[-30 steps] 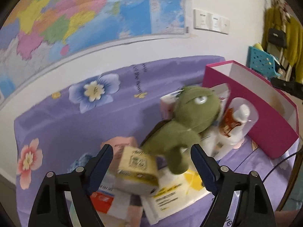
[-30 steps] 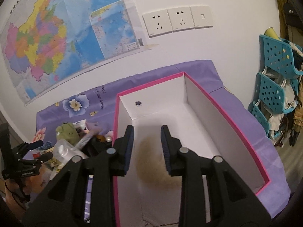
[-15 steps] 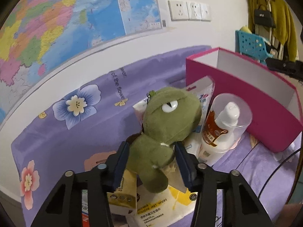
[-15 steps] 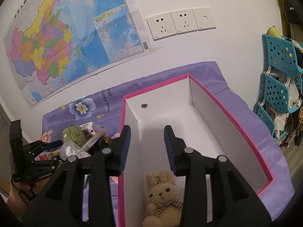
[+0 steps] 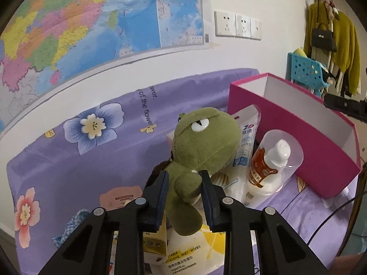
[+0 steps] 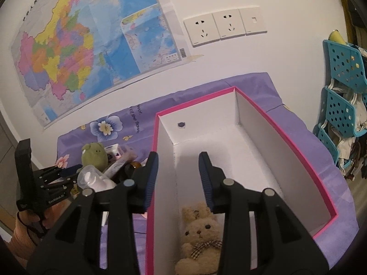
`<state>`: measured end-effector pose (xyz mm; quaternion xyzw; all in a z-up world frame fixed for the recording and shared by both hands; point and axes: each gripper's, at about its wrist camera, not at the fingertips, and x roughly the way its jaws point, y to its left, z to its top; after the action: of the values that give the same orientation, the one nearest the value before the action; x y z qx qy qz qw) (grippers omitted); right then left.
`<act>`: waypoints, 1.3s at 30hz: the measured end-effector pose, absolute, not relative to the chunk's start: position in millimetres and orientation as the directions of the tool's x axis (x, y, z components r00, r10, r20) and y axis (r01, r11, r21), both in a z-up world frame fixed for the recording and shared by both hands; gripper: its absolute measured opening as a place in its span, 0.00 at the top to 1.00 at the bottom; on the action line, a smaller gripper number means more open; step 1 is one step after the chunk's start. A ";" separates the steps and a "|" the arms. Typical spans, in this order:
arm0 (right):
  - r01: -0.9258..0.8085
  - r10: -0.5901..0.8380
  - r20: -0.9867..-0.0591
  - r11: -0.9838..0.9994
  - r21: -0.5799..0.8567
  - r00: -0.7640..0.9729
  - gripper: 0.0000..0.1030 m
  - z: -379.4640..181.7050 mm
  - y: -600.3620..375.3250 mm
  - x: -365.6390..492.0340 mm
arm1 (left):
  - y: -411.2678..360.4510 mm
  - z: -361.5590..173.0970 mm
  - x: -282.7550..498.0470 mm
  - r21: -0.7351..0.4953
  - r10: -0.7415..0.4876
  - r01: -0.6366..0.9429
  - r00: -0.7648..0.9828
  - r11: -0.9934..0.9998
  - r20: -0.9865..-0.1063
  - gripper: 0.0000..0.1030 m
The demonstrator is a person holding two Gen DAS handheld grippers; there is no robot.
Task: Organize soft objects
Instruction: 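Close the left gripper on the green plush turtle, then carry the green plush turtle with the left gripper into the pink box and release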
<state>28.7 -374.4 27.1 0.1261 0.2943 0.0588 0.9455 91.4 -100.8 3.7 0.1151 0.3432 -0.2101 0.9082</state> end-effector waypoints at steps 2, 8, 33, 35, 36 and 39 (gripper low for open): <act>-0.045 0.191 -0.536 0.961 0.274 0.822 0.62 28.4 -372.8 27.9 | -98.7 9.3 90.4 0.055 -0.310 0.457 0.683 0.888 -0.661 0.76; -0.066 0.207 -0.525 0.959 0.274 0.825 0.63 30.7 -369.5 26.5 | -90.3 33.7 86.0 0.018 -0.344 0.444 0.719 0.896 -0.604 0.80; -0.121 0.260 -0.449 0.942 0.315 0.855 0.63 45.4 -377.2 3.4 | -180.3 132.1 35.7 -0.021 -0.651 0.697 0.658 0.716 -0.378 0.86; -0.105 0.245 -0.447 0.943 0.315 0.861 0.62 46.8 -383.5 -2.1 | -205.1 126.6 40.5 -0.039 -0.675 0.725 0.617 0.687 -0.405 0.86; -0.091 0.230 -0.449 0.946 0.311 0.864 0.62 47.0 -386.9 -4.8 | -214.0 123.7 41.7 -0.041 -0.679 0.732 0.607 0.680 -0.413 0.86; -0.049 0.192 -0.459 0.951 0.306 0.867 0.62 46.3 -398.2 -11.3 | -244.3 116.1 50.6 -0.062 -0.696 0.752 0.571 0.656 -0.436 0.86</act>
<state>-11.3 -398.2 46.3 0.1439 0.2498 0.0631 0.9555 50.6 -244.3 116.1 0.0653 0.2165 -0.4097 0.8838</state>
